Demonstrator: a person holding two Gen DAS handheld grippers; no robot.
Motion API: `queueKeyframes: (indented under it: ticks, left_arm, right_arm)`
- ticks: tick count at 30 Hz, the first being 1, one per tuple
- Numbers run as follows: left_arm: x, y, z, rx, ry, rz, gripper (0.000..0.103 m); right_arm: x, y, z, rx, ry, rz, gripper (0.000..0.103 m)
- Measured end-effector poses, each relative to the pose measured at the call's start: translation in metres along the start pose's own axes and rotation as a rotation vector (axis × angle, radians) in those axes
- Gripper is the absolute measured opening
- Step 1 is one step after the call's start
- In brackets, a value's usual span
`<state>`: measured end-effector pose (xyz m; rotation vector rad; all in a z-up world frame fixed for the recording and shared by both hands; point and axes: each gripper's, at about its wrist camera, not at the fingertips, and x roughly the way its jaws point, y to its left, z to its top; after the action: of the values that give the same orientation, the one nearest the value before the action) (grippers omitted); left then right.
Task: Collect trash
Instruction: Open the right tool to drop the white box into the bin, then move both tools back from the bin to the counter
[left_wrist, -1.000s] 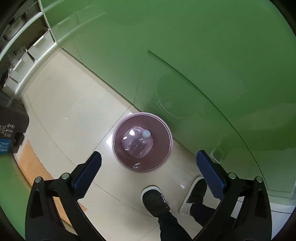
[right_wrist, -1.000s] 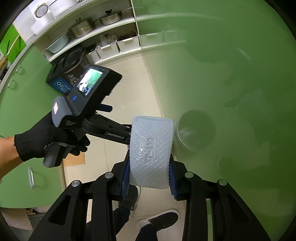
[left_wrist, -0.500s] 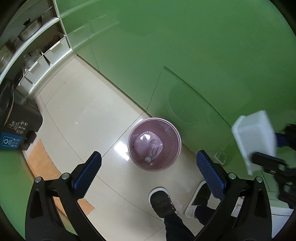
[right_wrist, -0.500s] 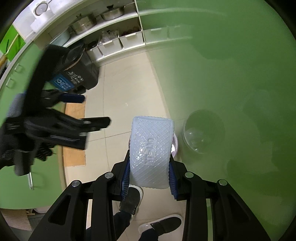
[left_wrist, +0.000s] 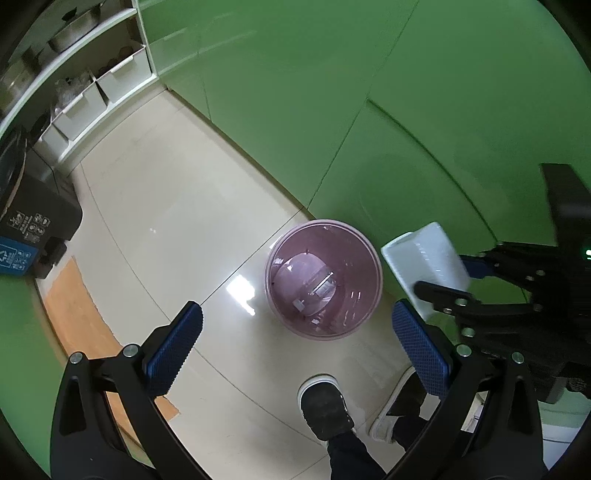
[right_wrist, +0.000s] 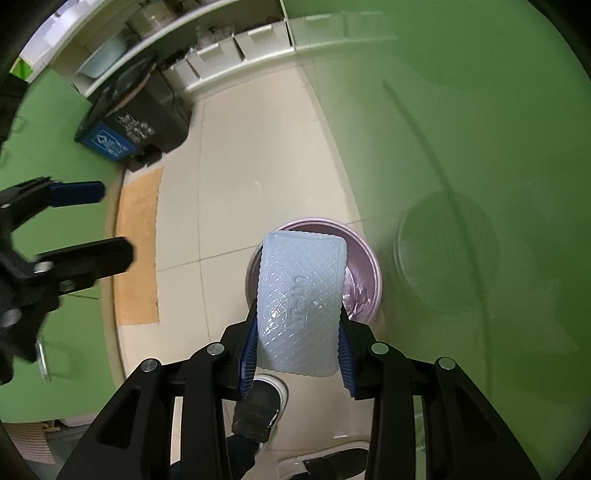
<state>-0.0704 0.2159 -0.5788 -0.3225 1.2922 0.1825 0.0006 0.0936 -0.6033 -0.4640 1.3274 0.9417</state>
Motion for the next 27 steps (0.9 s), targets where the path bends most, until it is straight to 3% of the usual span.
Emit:
queueKeyframes:
  ticks: [7, 9, 10, 11, 13, 20, 27]
  left_arm:
    - [0.012, 0.009, -0.007, -0.024, 0.002, 0.002, 0.1]
    - [0.014, 0.01, -0.008, -0.028, 0.002, 0.002, 0.1]
    - [0.014, 0.01, -0.008, -0.031, 0.001, 0.001, 0.1]
    - [0.014, 0.01, -0.008, -0.033, 0.001, 0.001, 0.1]
    - [0.012, 0.009, -0.008, -0.034, 0.001, 0.0, 0.1]
    - [-0.002, 0.009, -0.005, -0.03, -0.009, 0.004, 0.1]
    - [-0.056, 0.01, 0.003, -0.039, -0.035, 0.021, 0.1]
  right_arm:
    - [0.026, -0.004, 0.005, -0.015, 0.012, -0.017, 0.044]
    - [0.027, -0.008, 0.004, -0.016, 0.002, -0.024, 0.059]
    - [0.027, -0.01, 0.003, -0.013, -0.005, -0.023, 0.079]
    - [0.024, -0.013, 0.003, -0.007, -0.021, -0.024, 0.089]
    - [0.023, -0.015, 0.004, -0.006, -0.034, -0.027, 0.098]
    - [0.005, -0.02, 0.004, 0.006, -0.029, -0.028, 0.098]
    - [-0.041, 0.003, 0.015, -0.015, -0.057, -0.048, 0.098]
